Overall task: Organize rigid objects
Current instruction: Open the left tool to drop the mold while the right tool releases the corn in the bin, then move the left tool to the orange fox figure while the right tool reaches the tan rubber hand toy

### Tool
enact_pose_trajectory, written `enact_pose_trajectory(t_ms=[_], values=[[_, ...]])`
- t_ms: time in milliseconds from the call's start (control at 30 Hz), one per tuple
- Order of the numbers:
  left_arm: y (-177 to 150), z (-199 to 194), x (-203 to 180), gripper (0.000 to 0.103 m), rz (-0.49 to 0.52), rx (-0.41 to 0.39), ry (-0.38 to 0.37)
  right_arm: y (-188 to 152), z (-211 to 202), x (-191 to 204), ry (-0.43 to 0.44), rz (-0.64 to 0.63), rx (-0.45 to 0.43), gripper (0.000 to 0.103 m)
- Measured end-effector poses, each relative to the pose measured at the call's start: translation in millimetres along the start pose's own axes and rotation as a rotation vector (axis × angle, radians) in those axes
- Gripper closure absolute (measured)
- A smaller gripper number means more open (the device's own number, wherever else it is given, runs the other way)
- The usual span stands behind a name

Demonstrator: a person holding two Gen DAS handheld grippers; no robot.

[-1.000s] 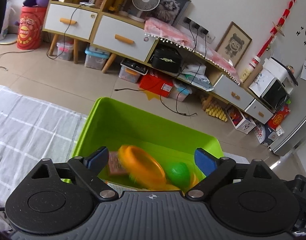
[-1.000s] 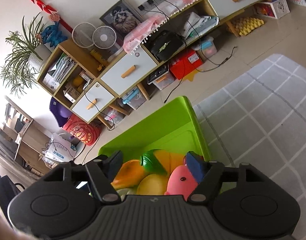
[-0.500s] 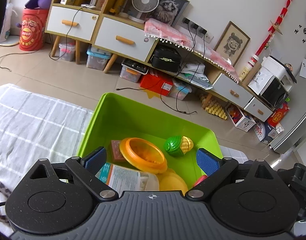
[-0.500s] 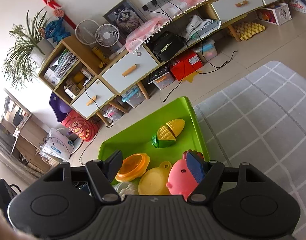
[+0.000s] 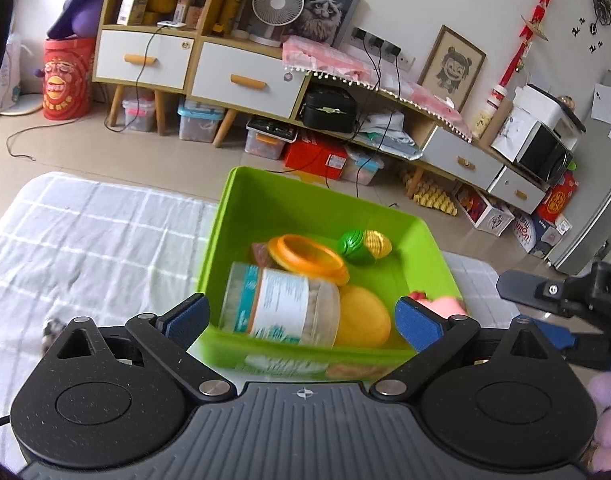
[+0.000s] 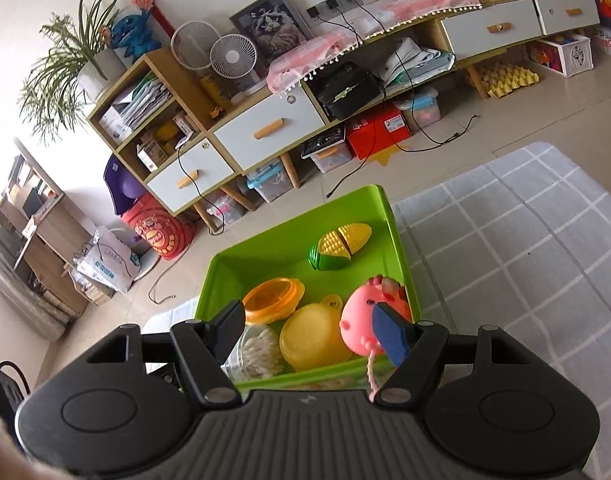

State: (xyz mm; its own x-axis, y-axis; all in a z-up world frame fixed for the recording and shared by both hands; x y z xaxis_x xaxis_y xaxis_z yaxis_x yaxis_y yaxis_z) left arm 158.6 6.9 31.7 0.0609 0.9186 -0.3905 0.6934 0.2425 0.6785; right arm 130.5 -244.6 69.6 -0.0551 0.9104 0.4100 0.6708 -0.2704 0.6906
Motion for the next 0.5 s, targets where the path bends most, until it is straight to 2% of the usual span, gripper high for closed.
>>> enact_pose_trajectory(t_ms=[267,500], values=[[-22,-23,9,0.003,0.024,0.015,0.014,-11,-22,13,-0.026,-0.075,0.017,0.047],[-44,-40,14,0.002,0.096,0.004,0.025,-28,-40,19,-0.023,-0.133,0.018,0.042]])
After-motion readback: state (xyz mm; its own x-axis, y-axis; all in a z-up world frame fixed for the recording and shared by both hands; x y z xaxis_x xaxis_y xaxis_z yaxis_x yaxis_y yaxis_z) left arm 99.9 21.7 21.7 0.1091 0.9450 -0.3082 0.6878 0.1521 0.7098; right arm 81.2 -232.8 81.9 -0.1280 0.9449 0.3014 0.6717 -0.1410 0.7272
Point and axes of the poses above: each gripper's, at about its wrist camera, not at the fingertips, and z roughly the way its jaws point, x to its left, y to its top, the point moved 3 cm from there along z, roughly the way its jaws point, and after that the axes turned 6 degrees about -z, right-handed, at the moved point
